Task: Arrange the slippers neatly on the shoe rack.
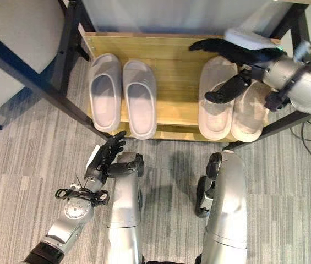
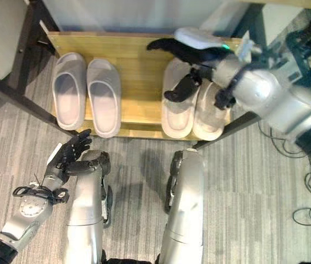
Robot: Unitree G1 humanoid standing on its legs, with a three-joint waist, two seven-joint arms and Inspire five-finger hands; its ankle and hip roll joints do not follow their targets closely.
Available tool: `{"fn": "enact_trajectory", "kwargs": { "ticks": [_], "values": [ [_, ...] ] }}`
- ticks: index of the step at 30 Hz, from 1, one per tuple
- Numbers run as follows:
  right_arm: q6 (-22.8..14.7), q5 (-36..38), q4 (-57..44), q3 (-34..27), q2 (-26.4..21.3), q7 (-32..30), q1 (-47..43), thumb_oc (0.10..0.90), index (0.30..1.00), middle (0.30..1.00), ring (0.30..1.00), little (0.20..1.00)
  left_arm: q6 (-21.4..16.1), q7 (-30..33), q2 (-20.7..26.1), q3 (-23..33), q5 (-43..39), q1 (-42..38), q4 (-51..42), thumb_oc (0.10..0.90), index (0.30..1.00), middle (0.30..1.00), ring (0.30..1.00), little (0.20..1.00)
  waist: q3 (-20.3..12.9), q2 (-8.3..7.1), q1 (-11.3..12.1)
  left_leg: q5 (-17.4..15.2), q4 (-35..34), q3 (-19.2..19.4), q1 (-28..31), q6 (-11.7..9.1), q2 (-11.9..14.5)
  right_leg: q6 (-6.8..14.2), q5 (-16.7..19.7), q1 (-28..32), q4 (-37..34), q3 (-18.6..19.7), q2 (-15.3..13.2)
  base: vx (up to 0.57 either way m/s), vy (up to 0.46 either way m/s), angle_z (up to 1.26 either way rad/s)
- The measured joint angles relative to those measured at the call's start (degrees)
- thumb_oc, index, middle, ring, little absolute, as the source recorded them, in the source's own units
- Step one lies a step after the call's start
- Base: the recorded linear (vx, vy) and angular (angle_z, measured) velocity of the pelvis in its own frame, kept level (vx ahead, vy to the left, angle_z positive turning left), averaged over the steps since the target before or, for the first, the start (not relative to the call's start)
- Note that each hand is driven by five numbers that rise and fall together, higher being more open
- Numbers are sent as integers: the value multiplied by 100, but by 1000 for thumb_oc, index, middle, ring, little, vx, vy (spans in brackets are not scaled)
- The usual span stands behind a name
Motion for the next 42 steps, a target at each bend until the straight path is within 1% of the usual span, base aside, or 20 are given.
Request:
{"fn": "enact_trajectory", "kwargs": {
  "ticks": [1,2,5,7,9,10,11,12,13,19,20,21,25,26,28,33,34,38,39,42],
  "values": [
    [-71,300,-36,-297,30,-53,548,800,900,900,900,900,-2,18,2,13,-1,82,-33,800,900,900,900,900,-1,1,-35,16,-1,-27,6,-36,-10,18,27,29,11,-25,4,-21,-2,5],
    [-103,451,-171,-226,46,-76,582,800,900,900,900,900,-2,43,26,14,-8,206,-163,800,900,900,900,900,2,-12,-62,23,54,-34,3,-58,-40,-8,18,22,66,11,4,2,1,11],
    [-138,926,-488,-246,40,-81,571,800,900,900,900,900,-15,48,39,66,-21,239,-279,800,900,900,900,900,-3,-31,-54,10,81,-60,-138,-63,-48,7,28,-90,40,3,-1,4,6,-2],
    [-164,996,-704,-239,40,-83,597,800,900,900,900,900,-29,55,74,80,-21,289,-377,800,900,900,900,900,-6,-36,-54,11,111,-58,-200,-65,-47,33,39,-155,11,2,-17,7,12,-15],
    [-216,1014,-850,-258,39,-87,718,800,900,900,900,900,-34,70,195,84,-78,262,-402,800,900,900,900,900,-2,-123,-104,3,190,28,-228,-45,-75,34,-44,-206,224,164,-86,4,3,17],
    [-218,1014,-859,-265,43,-89,725,800,900,900,900,900,-37,75,205,95,-78,250,-405,800,900,900,900,900,-1,-135,-112,4,230,27,-242,-51,-99,106,-9,-226,245,185,-78,4,4,29],
    [-234,1013,-845,-322,82,-106,751,800,900,900,900,900,-43,93,197,86,-84,234,-429,800,900,900,900,900,-1,-136,-107,6,247,9,-276,-55,-151,121,15,-253,271,180,-65,7,3,10],
    [-239,1012,-742,-359,175,-122,751,800,900,900,900,900,-54,124,157,64,-132,239,-465,800,900,900,900,900,0,-139,-52,10,243,-20,-311,-65,-154,104,24,-309,270,130,-86,0,0,0],
    [-236,1003,-713,-358,175,-145,753,800,900,900,900,900,-52,124,160,55,-131,228,-463,800,900,900,900,900,0,-139,-49,20,245,-25,-311,-86,-154,72,42,-313,274,117,-92,0,0,0],
    [-232,987,-669,-517,178,-345,973,800,900,900,900,900,-39,153,172,55,-129,202,-426,800,900,900,900,900,4,-138,-98,27,234,18,-290,-65,-146,53,53,-274,252,138,-90,0,0,0],
    [-233,1090,-683,-694,250,-348,1158,800,900,900,900,900,-35,153,172,34,-129,204,-413,800,900,900,900,900,3,-139,-93,27,251,18,-263,-65,-144,57,62,-243,255,137,-86,0,0,0],
    [-232,1191,-720,-701,263,-357,1195,800,900,900,900,900,-36,158,172,15,-132,204,-409,800,900,900,900,900,4,-139,-88,26,260,21,-258,-65,-146,64,59,-237,261,148,-89,0,0,0],
    [-233,1472,-763,-672,384,-331,1192,800,900,900,900,900,-37,157,176,5,-142,166,-408,800,900,900,900,900,3,-138,-75,13,258,14,-280,-69,-136,73,58,-260,215,135,-84,-3,1,-6],
    [-233,1519,-789,-669,393,-330,1203,800,900,900,900,900,-37,156,183,-7,-142,175,-416,800,900,900,900,900,3,-138,-72,25,266,15,-274,-98,-134,74,59,-259,217,135,-85,7,4,-4],
    [-232,1659,-903,-669,393,-329,1205,800,900,900,900,900,-37,161,186,7,-163,164,-404,800,900,900,900,900,3,-138,-87,9,284,20,-285,-61,-142,81,62,-261,234,158,-87,0,0,0],
    [-219,1855,-959,-652,396,-323,1189,800,900,900,900,900,-31,159,219,-71,-189,74,-389,800,900,900,900,900,4,-139,-65,23,267,29,-296,-67,-141,90,67,-265,262,173,-94,0,1,5],
    [-206,1864,-960,-589,413,-322,1144,800,900,900,900,900,-27,160,223,-109,-187,46,-390,800,900,900,900,900,4,-139,-26,26,257,25,-287,-64,-142,84,71,-267,253,161,-91,0,0,0],
    [-204,1895,-968,-245,444,-249,963,800,900,900,900,900,-26,164,243,-137,-189,46,-385,800,900,900,900,900,4,-138,-27,27,276,22,-274,-65,-139,85,84,-257,268,160,-83,-1,2,-1],
    [-189,1899,-961,-91,531,-198,938,800,900,900,900,900,-28,169,257,-145,-190,46,-385,800,900,900,900,900,4,-138,-4,20,285,14,-273,-83,-142,112,97,-254,248,155,-81,3,8,-8],
    [-131,1913,-958,63,779,-167,909,800,900,900,900,900,-27,169,295,-158,-189,33,-387,800,900,900,900,900,3,-137,-3,25,291,12,-275,-95,-130,117,111,-256,218,142,-82,-8,12,-7]
  ]
}}
